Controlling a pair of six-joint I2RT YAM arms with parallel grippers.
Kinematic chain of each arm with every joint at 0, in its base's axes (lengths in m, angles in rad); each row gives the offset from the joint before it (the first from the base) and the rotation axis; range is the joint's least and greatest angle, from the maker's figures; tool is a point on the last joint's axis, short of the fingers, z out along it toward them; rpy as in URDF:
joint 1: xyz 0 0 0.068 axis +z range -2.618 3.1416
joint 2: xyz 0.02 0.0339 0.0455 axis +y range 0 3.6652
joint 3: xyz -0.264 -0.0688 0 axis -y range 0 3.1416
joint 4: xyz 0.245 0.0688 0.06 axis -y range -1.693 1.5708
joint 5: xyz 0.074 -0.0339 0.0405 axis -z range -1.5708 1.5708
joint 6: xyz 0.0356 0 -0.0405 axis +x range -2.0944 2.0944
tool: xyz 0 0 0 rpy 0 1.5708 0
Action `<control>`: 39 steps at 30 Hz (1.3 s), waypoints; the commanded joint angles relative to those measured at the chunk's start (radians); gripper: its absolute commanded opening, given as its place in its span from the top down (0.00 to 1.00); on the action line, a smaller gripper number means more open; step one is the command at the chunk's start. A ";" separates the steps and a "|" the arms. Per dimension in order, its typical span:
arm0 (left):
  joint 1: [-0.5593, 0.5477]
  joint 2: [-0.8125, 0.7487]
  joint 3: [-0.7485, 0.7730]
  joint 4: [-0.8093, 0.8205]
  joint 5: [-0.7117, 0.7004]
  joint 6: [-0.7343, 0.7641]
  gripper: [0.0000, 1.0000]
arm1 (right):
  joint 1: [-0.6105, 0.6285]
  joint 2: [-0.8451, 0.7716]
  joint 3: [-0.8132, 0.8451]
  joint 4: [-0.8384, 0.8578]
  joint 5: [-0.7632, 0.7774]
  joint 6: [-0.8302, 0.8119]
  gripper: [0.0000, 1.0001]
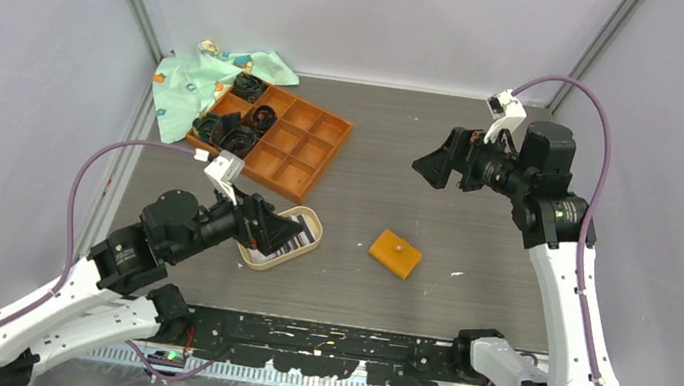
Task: Put the credit cards into the card holder
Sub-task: Reset both arms
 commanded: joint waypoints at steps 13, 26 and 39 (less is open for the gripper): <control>0.003 -0.050 -0.059 0.013 -0.048 0.039 0.02 | -0.052 0.009 -0.043 0.097 -0.055 0.008 0.00; 0.003 -0.066 0.011 -0.063 -0.059 0.053 0.02 | -0.055 0.015 0.007 0.098 -0.049 0.012 0.01; 0.003 -0.100 0.001 -0.069 -0.067 0.034 0.02 | -0.056 0.005 0.016 0.125 -0.059 0.034 0.01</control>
